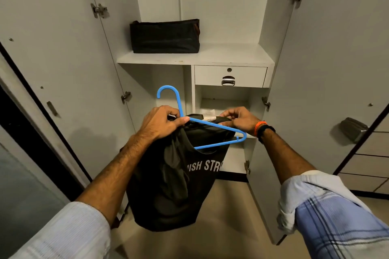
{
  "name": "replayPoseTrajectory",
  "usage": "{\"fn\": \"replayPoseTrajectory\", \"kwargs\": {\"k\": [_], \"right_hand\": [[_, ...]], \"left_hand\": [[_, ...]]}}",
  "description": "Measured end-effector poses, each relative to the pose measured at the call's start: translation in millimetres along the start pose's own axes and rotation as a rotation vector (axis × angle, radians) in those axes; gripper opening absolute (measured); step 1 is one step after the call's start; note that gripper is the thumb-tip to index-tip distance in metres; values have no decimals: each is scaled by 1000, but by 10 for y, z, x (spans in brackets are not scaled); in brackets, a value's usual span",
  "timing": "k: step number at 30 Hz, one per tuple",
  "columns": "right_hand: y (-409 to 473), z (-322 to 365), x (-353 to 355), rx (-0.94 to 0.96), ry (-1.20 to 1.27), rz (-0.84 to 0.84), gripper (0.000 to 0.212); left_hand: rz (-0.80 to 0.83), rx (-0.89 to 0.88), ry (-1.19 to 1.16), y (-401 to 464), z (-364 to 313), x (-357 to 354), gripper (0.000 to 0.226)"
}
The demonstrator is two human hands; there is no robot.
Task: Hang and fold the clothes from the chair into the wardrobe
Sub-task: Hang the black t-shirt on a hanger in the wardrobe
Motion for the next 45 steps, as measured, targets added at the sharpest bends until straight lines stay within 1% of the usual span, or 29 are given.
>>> {"fn": "replayPoseTrajectory", "kwargs": {"k": [3,6,8,11,16,24,27,29,35,39,41,43,45], "right_hand": [[-5,-41,110,-28,-81,-75,17],[-2,-40,232,-29,-149,-234,12],[-10,-20,288,-26,-163,-335,13],[-14,18,322,-33,-180,-418,13],[-36,54,368,-42,-176,-487,17],[-21,216,293,6,-341,-505,12],[13,341,258,47,-367,-537,13],[48,441,209,87,-362,-548,13],[168,818,-158,193,-344,-483,15],[216,1050,-356,281,-264,-446,14],[217,1149,-450,332,-258,-356,13],[187,1182,-545,362,-340,-196,14],[155,1075,-560,342,-373,-60,19]], "left_hand": [[-59,29,53,-2,-1,6,25],[-115,88,96,-2,1,-5,28],[-135,114,111,-4,-9,-21,31],[-168,142,135,-19,-31,-21,33],[-196,186,159,-51,5,3,36],[-224,222,235,-121,9,24,34],[-252,251,278,-137,38,56,33],[-239,255,282,-128,44,55,34],[-134,180,223,-85,-116,-69,34],[-51,132,196,-71,-206,-182,30],[-21,110,150,-63,-218,-222,32],[-25,91,87,-63,-228,-217,31],[-41,79,35,-55,-213,-188,31]]}}
Point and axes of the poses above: each hand's wrist, its own y-axis towards the middle knuckle, its own x-axis out of the back of the hand, z = x × y, the point moved 7 cm from there along y, towards the middle knuckle, and after that the axes turned 7 degrees about x, right-handed, at the moved point
